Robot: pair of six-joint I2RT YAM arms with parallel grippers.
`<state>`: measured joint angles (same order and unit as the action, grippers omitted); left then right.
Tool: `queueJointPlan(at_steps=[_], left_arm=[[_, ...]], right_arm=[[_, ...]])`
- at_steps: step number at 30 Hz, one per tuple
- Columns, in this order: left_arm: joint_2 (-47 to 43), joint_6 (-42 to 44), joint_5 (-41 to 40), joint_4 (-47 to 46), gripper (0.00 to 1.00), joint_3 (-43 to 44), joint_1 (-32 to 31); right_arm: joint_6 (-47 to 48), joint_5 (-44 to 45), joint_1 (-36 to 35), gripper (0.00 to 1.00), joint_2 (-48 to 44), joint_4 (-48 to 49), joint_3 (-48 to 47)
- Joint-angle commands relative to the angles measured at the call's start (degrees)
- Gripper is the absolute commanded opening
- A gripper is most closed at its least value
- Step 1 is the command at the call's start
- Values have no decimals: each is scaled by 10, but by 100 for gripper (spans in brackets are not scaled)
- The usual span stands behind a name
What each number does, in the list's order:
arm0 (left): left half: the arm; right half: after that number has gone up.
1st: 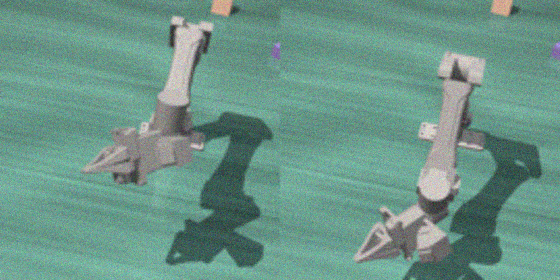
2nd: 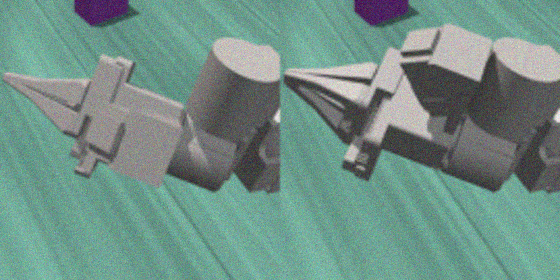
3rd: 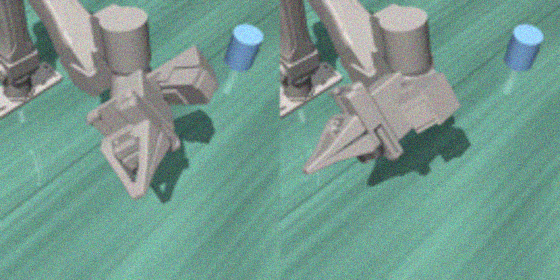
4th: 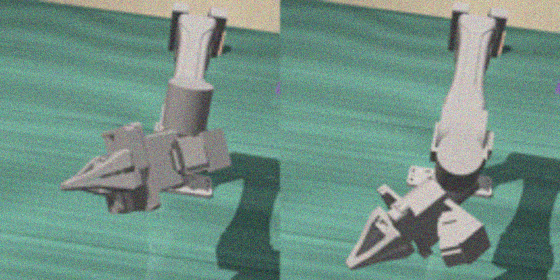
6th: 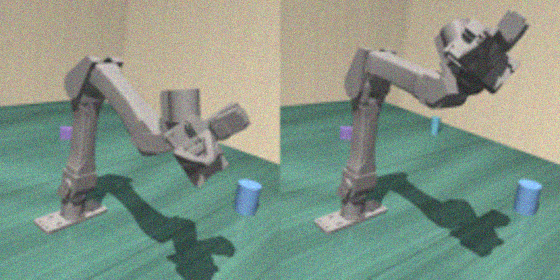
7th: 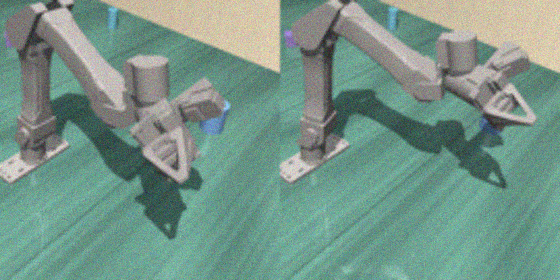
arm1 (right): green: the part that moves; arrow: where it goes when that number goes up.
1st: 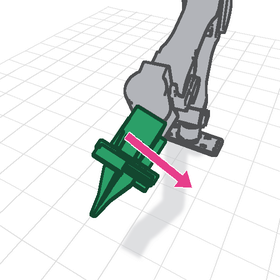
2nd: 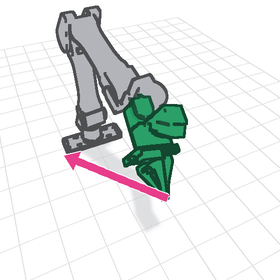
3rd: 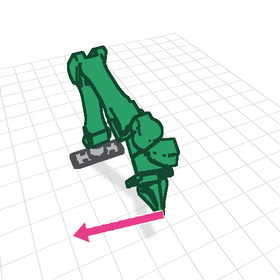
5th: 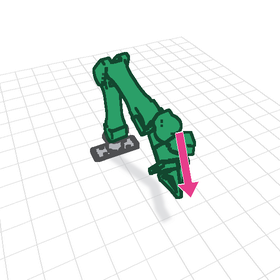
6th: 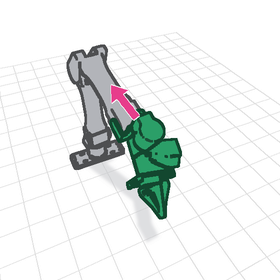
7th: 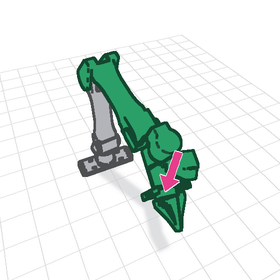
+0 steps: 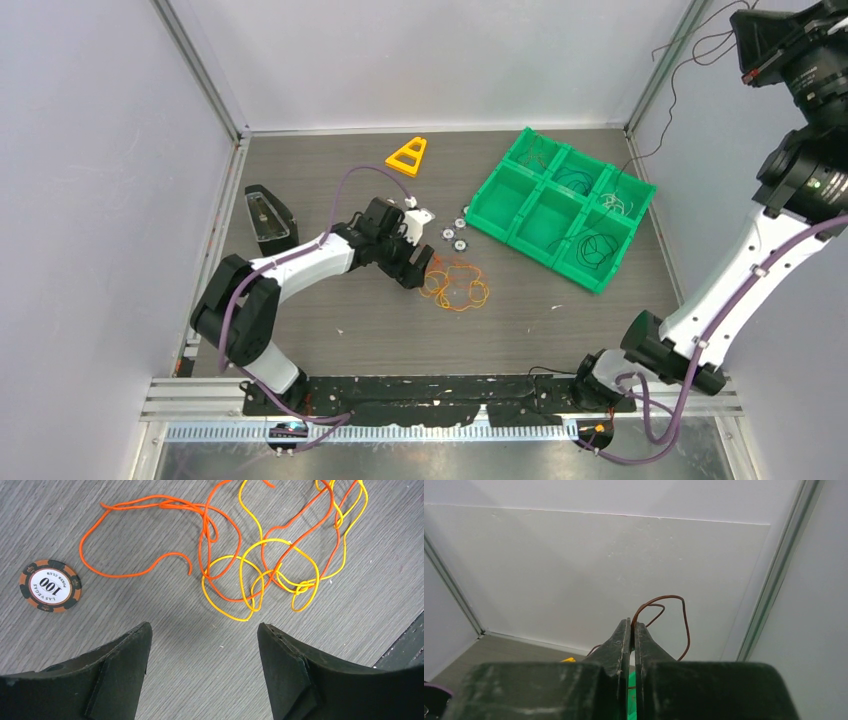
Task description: Untangle the cables
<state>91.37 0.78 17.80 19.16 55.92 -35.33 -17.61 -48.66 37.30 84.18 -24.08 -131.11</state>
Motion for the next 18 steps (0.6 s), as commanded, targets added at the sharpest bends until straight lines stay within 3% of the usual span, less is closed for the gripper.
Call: queueJointPlan(at_steps=[1,11,18], left_arm=[[-29,-4,10,1,79,13,2],[-42,1,8,11,80,10,3],[-41,2,7,10,81,8,7]], right_arm=[[29,-17,4,5,-49,1,25],[117,1,4,5,-86,-47,141],[222,52,4,5,-64,-108,141]])
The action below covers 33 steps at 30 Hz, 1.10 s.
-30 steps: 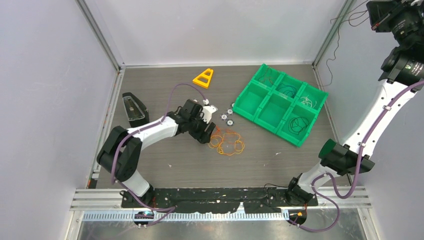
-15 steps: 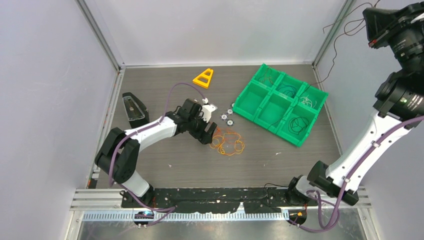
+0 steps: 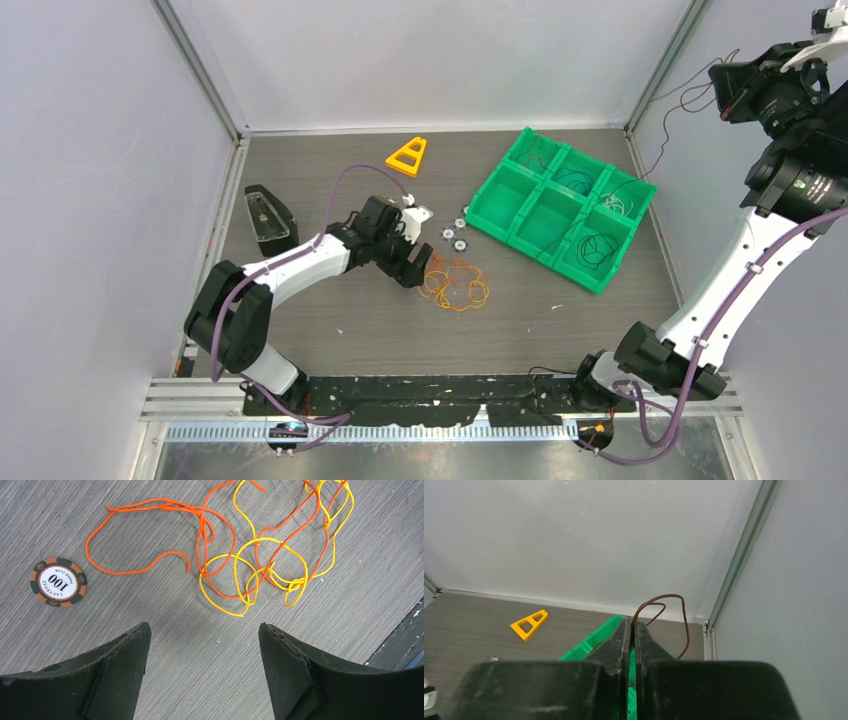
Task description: Untangle the cables
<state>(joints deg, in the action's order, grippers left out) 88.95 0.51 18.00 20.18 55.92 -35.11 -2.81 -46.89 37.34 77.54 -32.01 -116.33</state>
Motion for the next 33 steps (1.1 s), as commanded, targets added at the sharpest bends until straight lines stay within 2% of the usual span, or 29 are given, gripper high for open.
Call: queueJointPlan(at_steps=[1,8,12,17,21,26,33], left_arm=[[-16,4,5,-1,81,8,5],[-15,2,5,0,81,10,8],[-15,4,3,1,81,9,12],[-16,7,1,4,81,10,14],[-19,10,-2,2,81,10,14],[-22,7,-2,2,84,9,14],[-28,7,-2,7,88,5,14]], right_arm=[[85,37,4,5,7,-31,-4],[138,57,1,5,19,8,71],[159,85,4,5,41,8,42],[79,-8,13,5,54,13,-49],[-66,-79,12,5,29,92,-69],[-90,-104,12,5,-4,105,-78],[-66,-100,12,5,-44,43,-71]])
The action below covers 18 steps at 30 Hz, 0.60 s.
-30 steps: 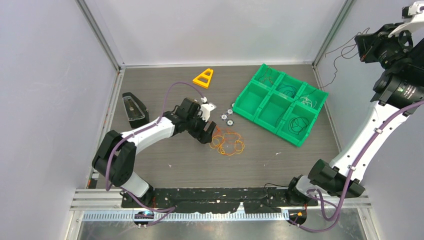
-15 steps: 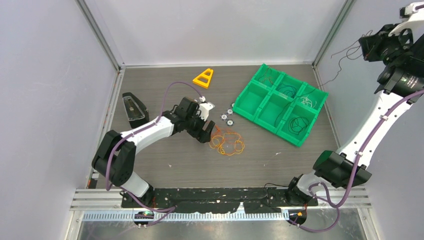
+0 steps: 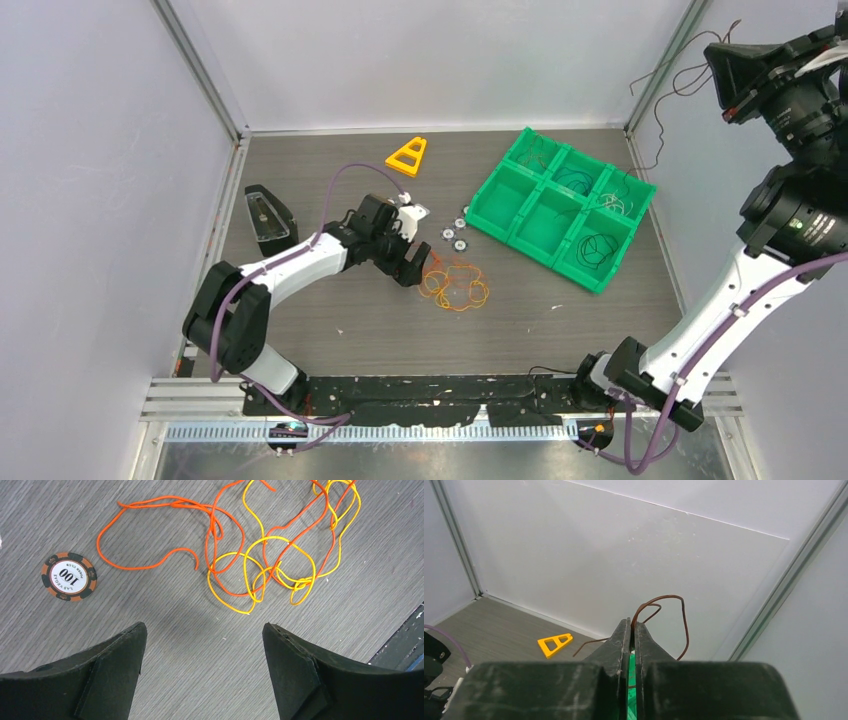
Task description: Untangle the cables
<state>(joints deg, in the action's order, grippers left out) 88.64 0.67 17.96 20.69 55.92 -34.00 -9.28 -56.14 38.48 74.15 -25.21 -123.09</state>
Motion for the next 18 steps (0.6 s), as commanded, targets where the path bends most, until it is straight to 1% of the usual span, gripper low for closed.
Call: queueJointPlan(at_steps=[1,4,7,9,13,18], left_arm=[[-26,6,-2,3,88,4,3],[-30,3,1,1,88,1,3],[-34,3,1,1,88,-3,3],[-35,3,2,3,88,-5,3],[-31,4,3,10,88,-1,3],[-23,5,3,10,88,3,3]], right_arm=[[15,-5,0,5,-14,-43,0],[64,20,1,5,-28,-86,23],[138,58,1,5,-26,-146,33],[178,86,1,5,-25,-158,46],[217,110,1,5,-14,-140,82],[205,113,0,5,25,-85,104]])
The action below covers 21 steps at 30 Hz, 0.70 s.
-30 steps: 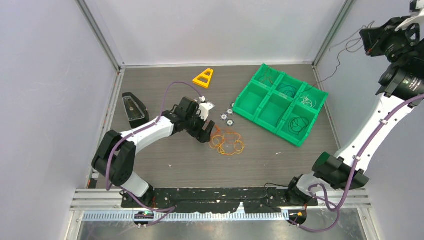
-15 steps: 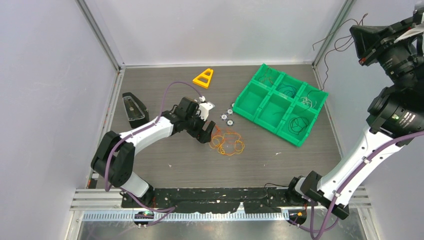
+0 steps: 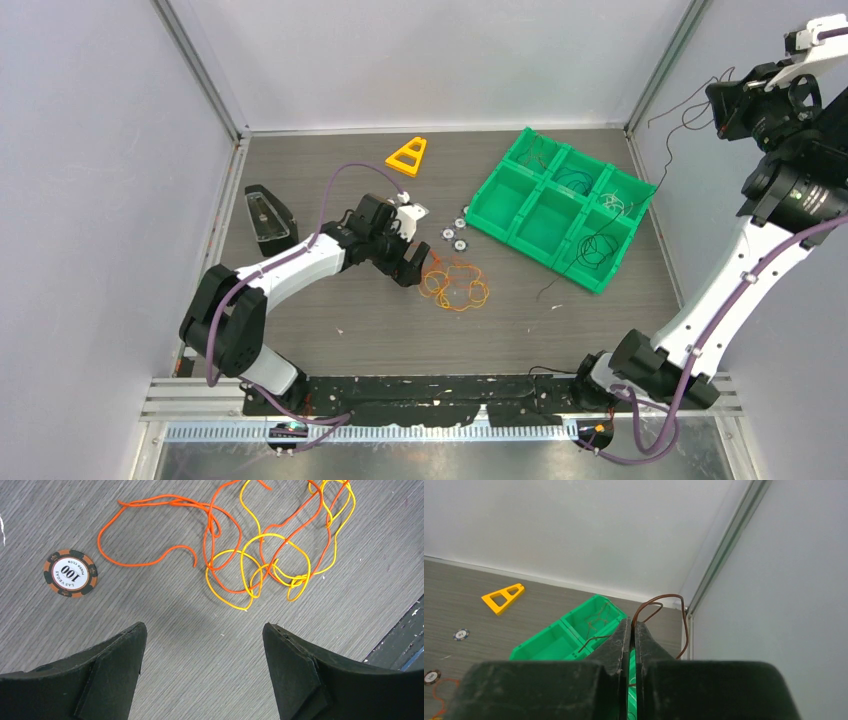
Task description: Untangle the cables
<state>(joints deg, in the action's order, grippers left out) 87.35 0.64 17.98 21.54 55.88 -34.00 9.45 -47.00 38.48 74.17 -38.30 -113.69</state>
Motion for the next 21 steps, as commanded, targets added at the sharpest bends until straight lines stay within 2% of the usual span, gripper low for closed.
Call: queueJointPlan(at_steps=[1,12,17,21], left_arm=[[-9,5,3,2,88,6,3],[7,11,2,12,88,18,5],[8,11,3,14,88,21,7],[8,7,3,13,87,19,8]], right_arm=[[15,23,0,5,37,60,11],[52,75,-25,5,112,164,3],[76,87,-26,5,142,168,-35],[96,59,-37,5,128,126,4]])
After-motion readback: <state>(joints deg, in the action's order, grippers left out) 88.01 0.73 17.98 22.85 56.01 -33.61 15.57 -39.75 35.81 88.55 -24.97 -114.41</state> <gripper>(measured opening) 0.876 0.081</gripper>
